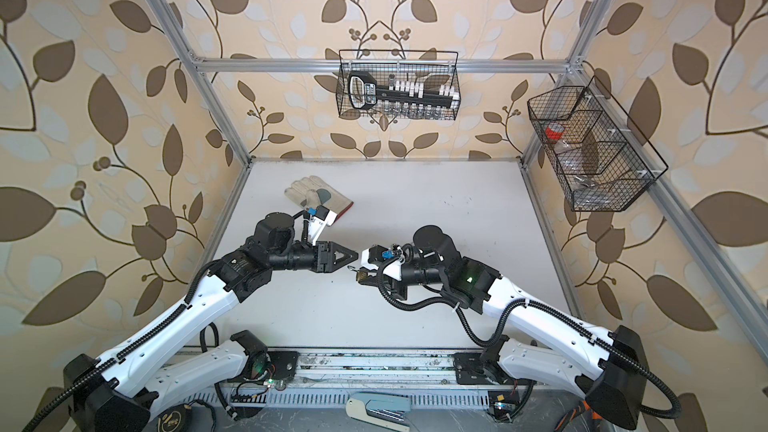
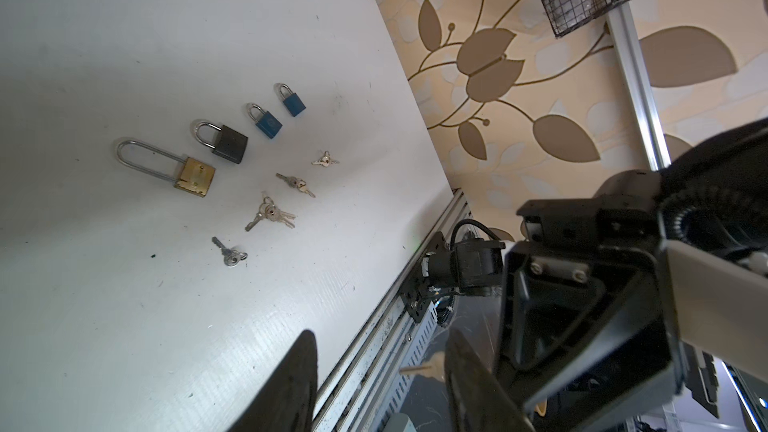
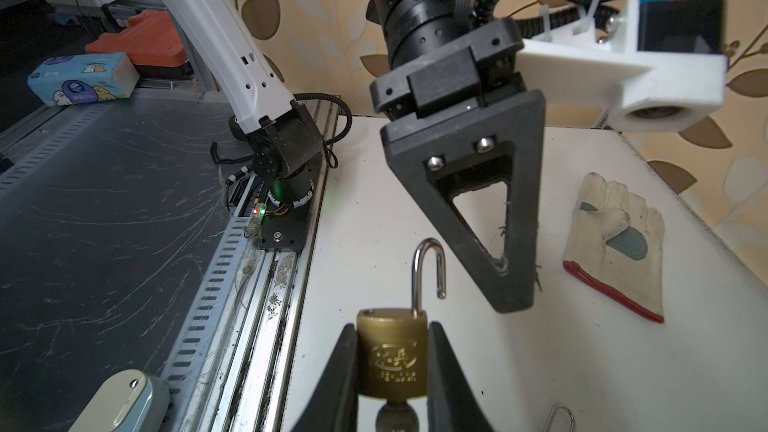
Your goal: Lock with the key
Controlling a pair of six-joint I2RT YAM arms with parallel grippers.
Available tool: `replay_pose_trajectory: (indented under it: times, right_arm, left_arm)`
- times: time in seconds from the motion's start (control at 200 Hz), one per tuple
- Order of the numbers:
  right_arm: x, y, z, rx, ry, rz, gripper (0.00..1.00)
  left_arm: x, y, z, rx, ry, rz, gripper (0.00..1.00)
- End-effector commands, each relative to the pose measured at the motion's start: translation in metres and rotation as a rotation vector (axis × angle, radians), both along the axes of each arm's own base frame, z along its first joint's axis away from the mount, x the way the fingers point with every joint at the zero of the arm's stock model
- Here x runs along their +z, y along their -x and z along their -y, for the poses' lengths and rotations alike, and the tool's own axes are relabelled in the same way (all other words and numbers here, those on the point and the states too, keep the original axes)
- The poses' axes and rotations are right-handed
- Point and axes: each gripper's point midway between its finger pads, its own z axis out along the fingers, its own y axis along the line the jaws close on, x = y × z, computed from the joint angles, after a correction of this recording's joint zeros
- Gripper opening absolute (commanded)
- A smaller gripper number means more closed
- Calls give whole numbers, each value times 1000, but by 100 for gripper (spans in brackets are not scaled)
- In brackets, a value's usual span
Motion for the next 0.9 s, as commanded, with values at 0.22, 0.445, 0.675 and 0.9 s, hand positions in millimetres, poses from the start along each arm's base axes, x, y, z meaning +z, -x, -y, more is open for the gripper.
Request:
replay_pose_trajectory:
  times: [0.22,0.445,0.675,0.9]
  right_arm:
    - [9,-25,11,-121,-29,-21,0]
    - [4,-26,17,-145,-12,-24,0]
    - [-12,-33,23,-210,22,-88,0]
    - [-18,-27,18,-160,40,-98,0]
  left_arm:
    - [42,23,9,-152,104,135,47]
    - [50,18,-2,-72,62,191,45]
    - [71,11,-18,34,44,295,51]
    - [66,0,-4,-26,-19,242,46]
